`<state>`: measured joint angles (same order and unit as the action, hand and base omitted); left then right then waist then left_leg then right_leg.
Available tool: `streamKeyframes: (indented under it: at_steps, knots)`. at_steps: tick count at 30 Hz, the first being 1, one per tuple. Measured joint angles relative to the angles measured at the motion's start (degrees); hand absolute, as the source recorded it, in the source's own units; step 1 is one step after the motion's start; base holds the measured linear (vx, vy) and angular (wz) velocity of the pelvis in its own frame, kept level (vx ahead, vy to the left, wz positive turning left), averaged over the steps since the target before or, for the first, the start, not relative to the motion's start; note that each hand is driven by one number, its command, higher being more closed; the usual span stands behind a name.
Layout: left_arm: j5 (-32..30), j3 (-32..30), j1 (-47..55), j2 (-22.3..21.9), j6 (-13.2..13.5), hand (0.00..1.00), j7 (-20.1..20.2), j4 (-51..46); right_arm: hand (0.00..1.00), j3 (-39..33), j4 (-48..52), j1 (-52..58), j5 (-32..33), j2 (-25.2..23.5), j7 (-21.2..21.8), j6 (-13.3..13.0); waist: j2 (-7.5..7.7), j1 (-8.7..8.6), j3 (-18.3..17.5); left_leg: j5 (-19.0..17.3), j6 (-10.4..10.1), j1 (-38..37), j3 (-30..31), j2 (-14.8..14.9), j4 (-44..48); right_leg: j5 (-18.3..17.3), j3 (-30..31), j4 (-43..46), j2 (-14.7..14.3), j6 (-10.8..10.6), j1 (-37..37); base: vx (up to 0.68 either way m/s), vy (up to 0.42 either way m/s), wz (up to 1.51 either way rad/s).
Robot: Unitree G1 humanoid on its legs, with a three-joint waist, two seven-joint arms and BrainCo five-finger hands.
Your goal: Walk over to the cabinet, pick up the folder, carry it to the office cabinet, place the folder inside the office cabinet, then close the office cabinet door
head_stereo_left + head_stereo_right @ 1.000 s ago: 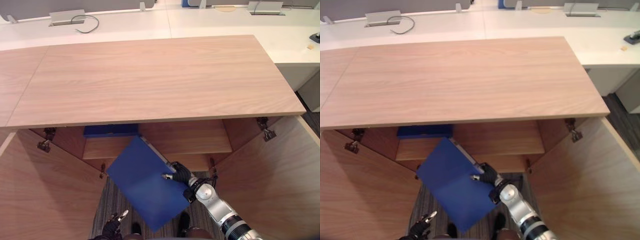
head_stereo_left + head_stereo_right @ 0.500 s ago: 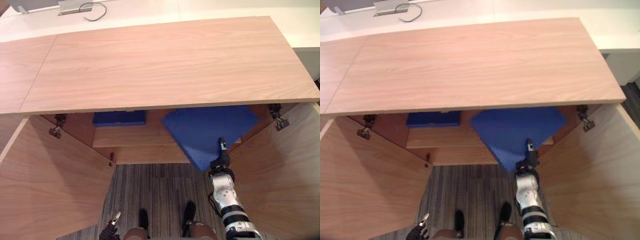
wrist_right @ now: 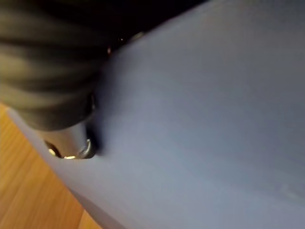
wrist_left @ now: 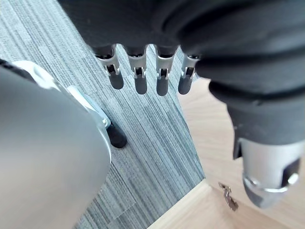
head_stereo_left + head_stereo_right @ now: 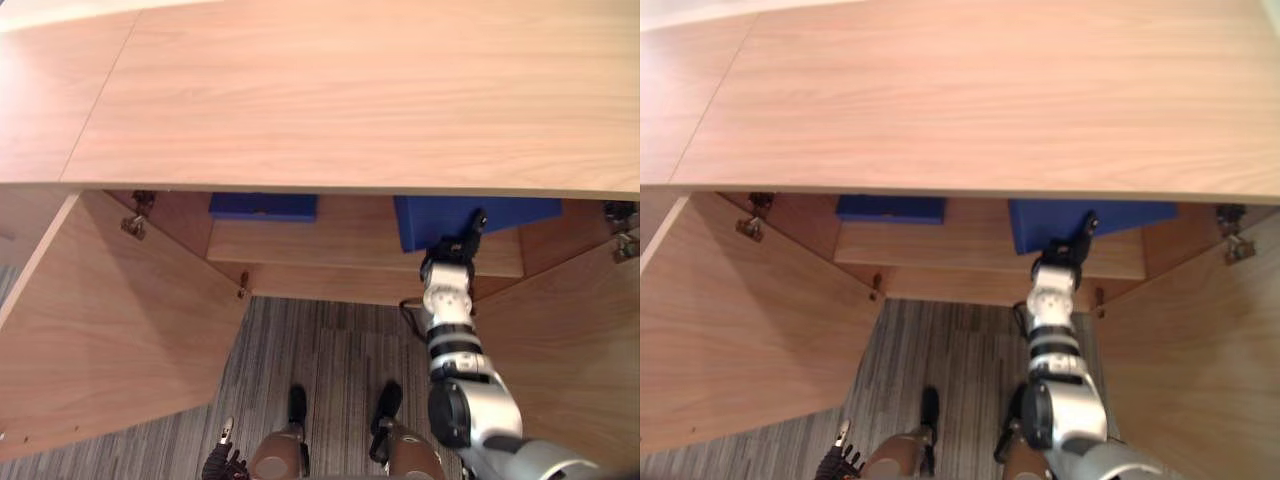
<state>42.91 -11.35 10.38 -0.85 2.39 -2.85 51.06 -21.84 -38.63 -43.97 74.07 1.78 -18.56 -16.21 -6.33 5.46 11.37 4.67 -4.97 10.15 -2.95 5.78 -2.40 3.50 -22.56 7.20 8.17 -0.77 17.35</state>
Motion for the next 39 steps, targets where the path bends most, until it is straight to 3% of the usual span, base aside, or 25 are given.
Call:
streamKeyframes:
  at_steps: [3,7,10,12,14,17,20,27,39]
  knots:
    - [2.16,2.22,0.16,0.14,0.20,0.00,0.01,-1.76,1.00,-8.21,-2.18,-7.94,3.75,3.20,-2.50,-0.45,-1.11,0.78,2.51,2.11,0.14,2.14,1.68,-0.88,-1.10,-0.61,-1.20,2.89,1.72,0.03,2.81,-0.03,-0.017,0.33]
    - [2.68,3.69,0.27,0.65,0.38,0.00,0.22,-3.82,1.00,-10.64,-1.25,-12.36,3.78,6.85,-3.75,-1.37,-2.17,0.43,5.91,2.31,0.10,6.81,2.38,-3.26,2.67,-3.25,-1.67,10.35,6.09,-0.20,7.71,-0.05,-0.026,0.33]
    - [3.39,4.09,0.43,1.07,0.44,0.00,0.30,-4.91,1.00,-10.45,4.67,-14.18,3.76,7.35,-5.22,-2.09,-3.67,0.23,10.51,-4.17,1.91,14.06,2.11,-4.54,17.05,-6.46,-0.66,18.84,9.31,0.12,11.81,-0.13,-0.028,0.15]
    - [4.15,3.71,1.27,1.06,0.36,0.00,0.04,-4.85,1.00,-8.16,10.09,-15.88,3.70,6.94,-6.74,-3.98,-5.11,0.18,12.83,-10.97,2.58,22.29,1.73,-4.62,31.75,-10.62,1.66,28.78,11.60,0.32,18.17,-0.17,-0.012,-0.04]
    - [4.31,2.19,1.59,1.10,0.30,0.00,-0.35,-4.42,1.00,-6.22,13.66,-16.59,3.58,7.21,-7.72,-5.69,-5.24,0.08,14.16,-15.89,2.58,28.88,1.56,-4.71,42.69,-14.67,4.17,38.26,13.50,0.02,24.46,-0.19,-0.040,-0.03]
    - [4.32,0.87,1.56,0.63,-0.03,0.00,-1.11,-3.99,1.00,-5.44,17.18,-16.96,3.47,7.35,-9.30,-8.09,-5.23,-0.09,15.11,-20.14,2.61,34.97,0.97,-5.14,52.86,-18.52,7.71,48.01,15.42,-0.61,31.35,-0.15,-0.022,-0.02]
    - [4.29,0.81,1.34,-0.20,-0.31,0.00,-2.40,-4.04,1.00,-2.61,18.93,-17.34,3.43,8.22,-11.31,-8.24,-5.14,-0.18,15.57,-22.93,2.43,39.42,-0.16,-5.34,59.29,-20.26,11.40,54.32,16.17,-0.84,37.53,-0.08,0.017,-0.13]
    - [4.68,0.79,-0.46,-1.11,-0.18,0.00,-4.48,-6.32,1.00,0.59,19.38,-20.06,3.61,11.74,-13.85,-8.24,-4.99,-0.27,15.72,-23.38,2.33,43.86,-0.16,-4.93,61.93,-20.56,12.20,56.67,16.10,-0.75,42.14,-0.05,0.029,0.00]
    - [7.26,2.30,0.12,-1.09,0.39,0.00,-8.06,-10.88,1.00,4.24,18.69,-26.72,7.21,19.07,-15.34,-8.17,-4.02,-0.76,16.37,-21.38,2.08,42.58,0.45,-6.03,56.95,-20.57,11.24,54.68,16.89,-0.08,41.34,0.07,-0.002,0.09]
